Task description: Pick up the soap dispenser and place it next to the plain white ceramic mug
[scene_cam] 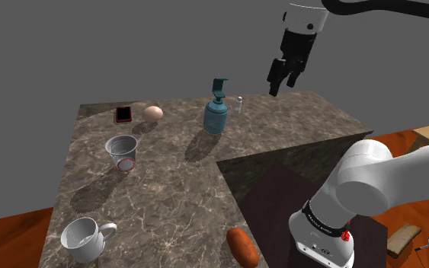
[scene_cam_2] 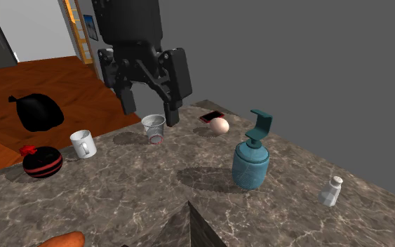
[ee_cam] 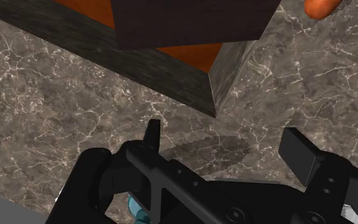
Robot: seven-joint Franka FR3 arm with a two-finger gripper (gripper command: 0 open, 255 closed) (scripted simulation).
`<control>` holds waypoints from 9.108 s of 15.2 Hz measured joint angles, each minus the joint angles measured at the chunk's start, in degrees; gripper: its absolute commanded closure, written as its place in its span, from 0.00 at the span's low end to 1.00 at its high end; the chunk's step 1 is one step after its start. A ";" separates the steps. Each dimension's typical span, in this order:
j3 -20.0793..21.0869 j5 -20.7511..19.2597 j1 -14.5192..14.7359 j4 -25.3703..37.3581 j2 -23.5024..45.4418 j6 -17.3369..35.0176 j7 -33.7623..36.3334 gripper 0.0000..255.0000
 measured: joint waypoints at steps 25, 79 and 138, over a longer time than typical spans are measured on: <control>-5.17 -2.85 -6.38 3.90 36.53 47.96 9.19 0.00; -6.33 -1.16 -7.44 20.38 42.94 40.99 8.35 1.00; 0.10 -3.36 -0.48 55.04 39.56 1.68 17.58 1.00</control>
